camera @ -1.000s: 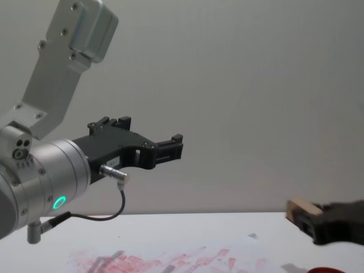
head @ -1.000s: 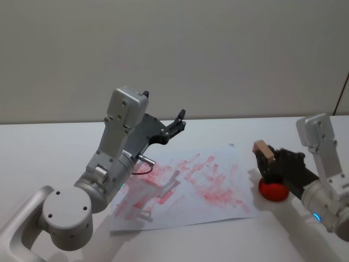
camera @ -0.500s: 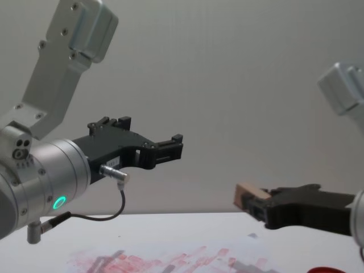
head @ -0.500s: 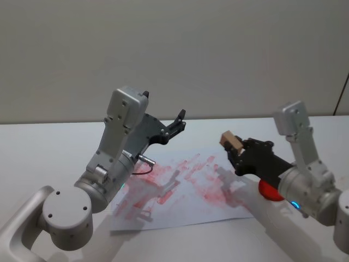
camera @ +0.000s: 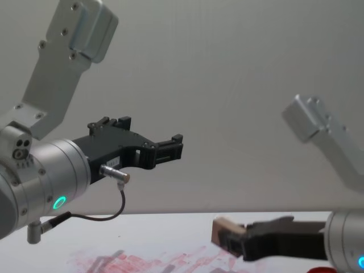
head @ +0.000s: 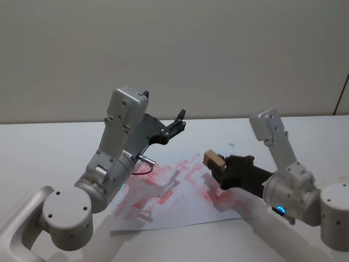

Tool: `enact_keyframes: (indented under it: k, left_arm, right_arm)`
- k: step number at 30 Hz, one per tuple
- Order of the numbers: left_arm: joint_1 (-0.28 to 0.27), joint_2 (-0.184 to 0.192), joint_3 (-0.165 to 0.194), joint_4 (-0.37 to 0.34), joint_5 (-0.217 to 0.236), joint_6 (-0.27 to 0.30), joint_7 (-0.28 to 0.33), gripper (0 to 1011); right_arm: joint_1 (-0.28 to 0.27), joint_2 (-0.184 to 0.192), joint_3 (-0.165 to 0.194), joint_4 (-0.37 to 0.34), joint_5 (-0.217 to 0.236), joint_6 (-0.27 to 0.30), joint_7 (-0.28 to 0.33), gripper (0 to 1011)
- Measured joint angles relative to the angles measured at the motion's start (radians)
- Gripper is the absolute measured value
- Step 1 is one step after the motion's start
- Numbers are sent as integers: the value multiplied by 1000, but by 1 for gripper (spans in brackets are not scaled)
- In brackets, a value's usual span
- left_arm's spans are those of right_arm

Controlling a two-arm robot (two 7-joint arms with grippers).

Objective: Use the one hand to pick up the stamp and affix it onto the A4 paper.

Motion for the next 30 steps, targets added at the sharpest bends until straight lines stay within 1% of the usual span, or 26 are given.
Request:
enact_keyframes:
  k: [6, 16, 25, 30]
  left_arm:
    - [0, 0, 0, 0, 0, 0, 0, 1001]
    - [0, 0, 0, 0, 0, 0, 0, 1001]
    - [0, 0, 0, 0, 0, 0, 0, 1001]
    - [0, 0, 0, 0, 0, 0, 0, 1001]
  right_arm:
    - [8, -5, -11, 27, -19, 58, 13, 217]
    - [11, -9, -21, 49, -33, 104, 17, 217]
    - [11, -11, -26, 57, -35, 108, 10, 218]
    - [11, -12, -28, 59, -37, 96, -1, 217]
